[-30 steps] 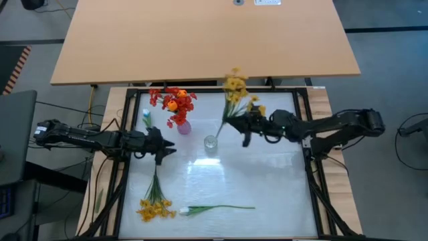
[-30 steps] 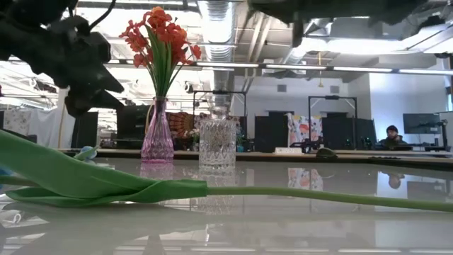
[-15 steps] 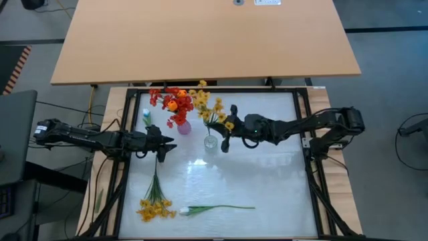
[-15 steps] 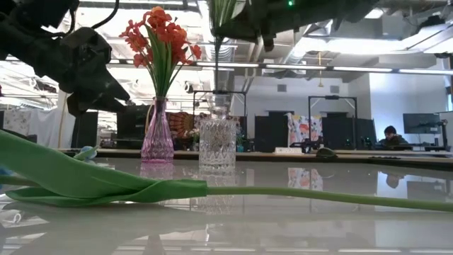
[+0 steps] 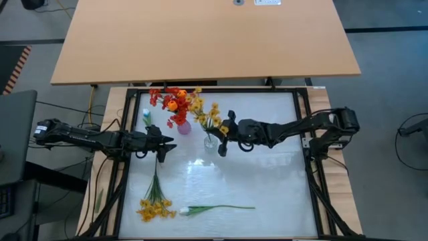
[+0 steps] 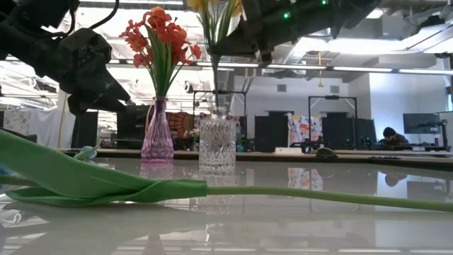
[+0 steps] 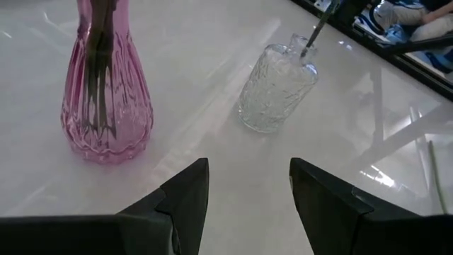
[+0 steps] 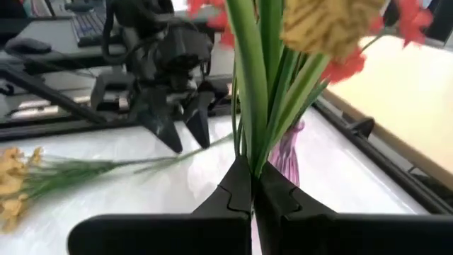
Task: Sort flowers into vase by color
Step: Put the left yellow flowers into the transparent vase, then put the yellow flowers into the transparent vase
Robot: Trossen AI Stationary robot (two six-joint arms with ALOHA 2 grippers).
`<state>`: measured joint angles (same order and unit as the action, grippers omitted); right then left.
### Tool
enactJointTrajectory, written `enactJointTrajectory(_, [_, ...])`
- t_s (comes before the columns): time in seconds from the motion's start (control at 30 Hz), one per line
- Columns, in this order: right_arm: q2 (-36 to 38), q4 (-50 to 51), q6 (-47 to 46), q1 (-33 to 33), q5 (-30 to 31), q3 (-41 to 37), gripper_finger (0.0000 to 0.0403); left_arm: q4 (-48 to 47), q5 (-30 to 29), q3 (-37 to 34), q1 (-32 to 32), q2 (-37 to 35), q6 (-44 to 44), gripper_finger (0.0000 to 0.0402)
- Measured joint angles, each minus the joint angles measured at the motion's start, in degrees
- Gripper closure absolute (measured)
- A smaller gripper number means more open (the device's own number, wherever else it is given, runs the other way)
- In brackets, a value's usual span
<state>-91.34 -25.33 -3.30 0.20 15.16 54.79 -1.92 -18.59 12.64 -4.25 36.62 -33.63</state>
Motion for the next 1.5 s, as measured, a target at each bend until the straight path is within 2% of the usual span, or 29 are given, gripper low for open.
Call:
enactJointTrajectory(0.17, [0.1, 1.5, -0.1, 0.0, 0.0, 0.0, 0.0378, -0.4, 0.2, 0.0, 0.0, 0.0, 0.0, 0.0217])
enactJointTrajectory(0.27, [0.1, 3.6, 0.1, 0.0, 0.0, 0.0, 0.0364, -0.5, 0.2, 0.0, 0.0, 0.0, 0.0, 0.0217])
enactJointTrajectory(0.73, [1.3, 12.5, 0.3, 0.2, -0.2, 0.5, 0.02, -2.4, 4.7, 0.0, 0.0, 0.0, 0.0, 0.0217])
enactJointTrajectory(0.83, [2.5, 23.5, 0.3, 0.6, -2.6, 3.6, 0.0169, -2.7, 7.8, 0.0, 0.0, 0.0, 0.0, 0.0217])
enactJointTrajectory(0.9, [3.7, 35.1, 0.1, 0.8, -4.8, 6.7, 0.0155, -2.9, 11.8, 0.0, 0.0, 0.0, 0.0, 0.0217])
enactJointTrajectory(1.03, [4.5, 55.0, 0.1, 1.4, -9.8, 14.0, 0.0147, -3.1, 21.3, 0.0, 0.0, 0.1, -1.3, 0.0217])
enactJointTrajectory(1.13, [4.5, 64.2, 0.2, 1.7, -15.3, 19.1, 0.0148, -6.1, 27.8, 1.5, -0.1, 0.2, -2.1, 0.0217])
enactJointTrajectory(1.27, [4.6, 71.4, 2.2, 2.7, -22.4, 24.0, 0.0148, -10.0, 32.1, 7.2, -1.0, 0.4, 4.9, 0.0217])
enactJointTrajectory(1.4, [4.6, 73.6, 6.3, 4.3, -27.0, 26.5, 0.0148, -19.3, 30.3, 15.4, -3.3, 3.1, 19.0, 0.0217])
enactJointTrajectory(1.5, [4.6, 74.0, 8.4, 6.0, -28.3, 26.7, 0.0148, -26.5, 28.7, 20.1, -4.8, 7.4, 27.8, 0.0217])
